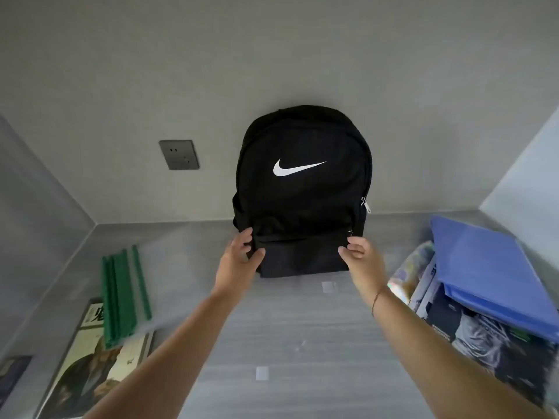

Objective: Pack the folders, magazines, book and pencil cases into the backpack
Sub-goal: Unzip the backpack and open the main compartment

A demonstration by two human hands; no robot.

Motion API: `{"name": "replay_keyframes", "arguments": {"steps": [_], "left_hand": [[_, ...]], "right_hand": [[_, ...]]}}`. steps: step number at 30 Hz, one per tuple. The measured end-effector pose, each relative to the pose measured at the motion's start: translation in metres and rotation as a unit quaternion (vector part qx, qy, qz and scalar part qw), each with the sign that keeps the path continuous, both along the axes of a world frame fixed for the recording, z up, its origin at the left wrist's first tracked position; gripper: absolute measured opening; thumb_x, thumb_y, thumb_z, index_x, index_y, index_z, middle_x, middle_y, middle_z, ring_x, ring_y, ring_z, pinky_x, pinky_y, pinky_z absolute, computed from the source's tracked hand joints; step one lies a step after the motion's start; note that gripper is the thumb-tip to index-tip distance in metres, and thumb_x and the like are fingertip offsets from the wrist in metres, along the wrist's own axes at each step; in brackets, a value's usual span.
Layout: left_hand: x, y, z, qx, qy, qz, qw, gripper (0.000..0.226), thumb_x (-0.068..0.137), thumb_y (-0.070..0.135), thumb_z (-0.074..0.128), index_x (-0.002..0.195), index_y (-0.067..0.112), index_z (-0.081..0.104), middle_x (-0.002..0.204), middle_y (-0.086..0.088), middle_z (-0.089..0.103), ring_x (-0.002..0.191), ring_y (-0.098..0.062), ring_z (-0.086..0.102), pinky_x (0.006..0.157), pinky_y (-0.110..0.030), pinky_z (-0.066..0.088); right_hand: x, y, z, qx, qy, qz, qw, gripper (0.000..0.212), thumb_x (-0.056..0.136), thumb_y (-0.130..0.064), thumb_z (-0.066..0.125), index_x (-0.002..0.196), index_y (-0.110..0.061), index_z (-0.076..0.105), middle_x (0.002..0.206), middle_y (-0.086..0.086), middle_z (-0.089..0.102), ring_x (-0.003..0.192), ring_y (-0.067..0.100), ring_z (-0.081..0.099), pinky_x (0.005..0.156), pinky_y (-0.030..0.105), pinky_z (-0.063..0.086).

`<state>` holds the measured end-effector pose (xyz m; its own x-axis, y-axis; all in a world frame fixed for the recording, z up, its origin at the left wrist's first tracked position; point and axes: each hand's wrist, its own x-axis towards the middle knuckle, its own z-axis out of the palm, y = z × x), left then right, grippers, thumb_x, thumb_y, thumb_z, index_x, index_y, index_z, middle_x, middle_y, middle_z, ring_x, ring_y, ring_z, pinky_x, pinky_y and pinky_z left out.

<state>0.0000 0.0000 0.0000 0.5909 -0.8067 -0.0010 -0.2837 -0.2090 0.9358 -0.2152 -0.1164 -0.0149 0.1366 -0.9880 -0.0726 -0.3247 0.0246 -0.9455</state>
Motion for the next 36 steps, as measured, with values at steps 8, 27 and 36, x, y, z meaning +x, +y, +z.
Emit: {"name": "replay_keyframes", "arguments": {"steps": [8,27,36], "left_hand": [[0.002,-0.043,-0.021,0.052,-0.151,0.013,0.987,0.037,0.086,0.023,0.063,0.122,0.02,0.056,0.122,0.001,0.053,0.107,-0.017,0.056,0.082,-0.025,0.044],[-0.024,-0.099,-0.021,0.039,-0.436,-0.106,0.893,0.017,0.089,0.023,0.059,0.101,0.017,0.07,0.099,-0.001,0.068,0.095,-0.02,0.059,0.088,-0.031,0.037],[-0.081,-0.103,-0.024,-0.048,-0.417,-0.109,0.901,0.026,0.078,0.017,0.072,0.101,0.009,0.063,0.097,-0.009,0.062,0.09,-0.027,0.057,0.08,-0.037,0.048]], "right_hand": [[0.021,-0.03,-0.028,0.026,0.056,-0.134,0.989,0.048,0.082,-0.022,0.068,0.124,-0.008,0.049,0.12,0.012,0.06,0.108,0.028,0.058,0.093,0.04,0.047],[0.042,-0.03,-0.032,-0.102,0.191,-0.103,0.971,0.014,0.09,-0.02,0.049,0.097,-0.01,0.057,0.082,0.01,0.07,0.073,0.031,0.06,0.059,0.029,0.037],[0.029,-0.03,-0.022,-0.081,0.1,-0.071,0.989,0.01,0.087,-0.018,0.056,0.091,-0.012,0.063,0.076,-0.001,0.067,0.074,0.019,0.062,0.062,0.026,0.043]]}}
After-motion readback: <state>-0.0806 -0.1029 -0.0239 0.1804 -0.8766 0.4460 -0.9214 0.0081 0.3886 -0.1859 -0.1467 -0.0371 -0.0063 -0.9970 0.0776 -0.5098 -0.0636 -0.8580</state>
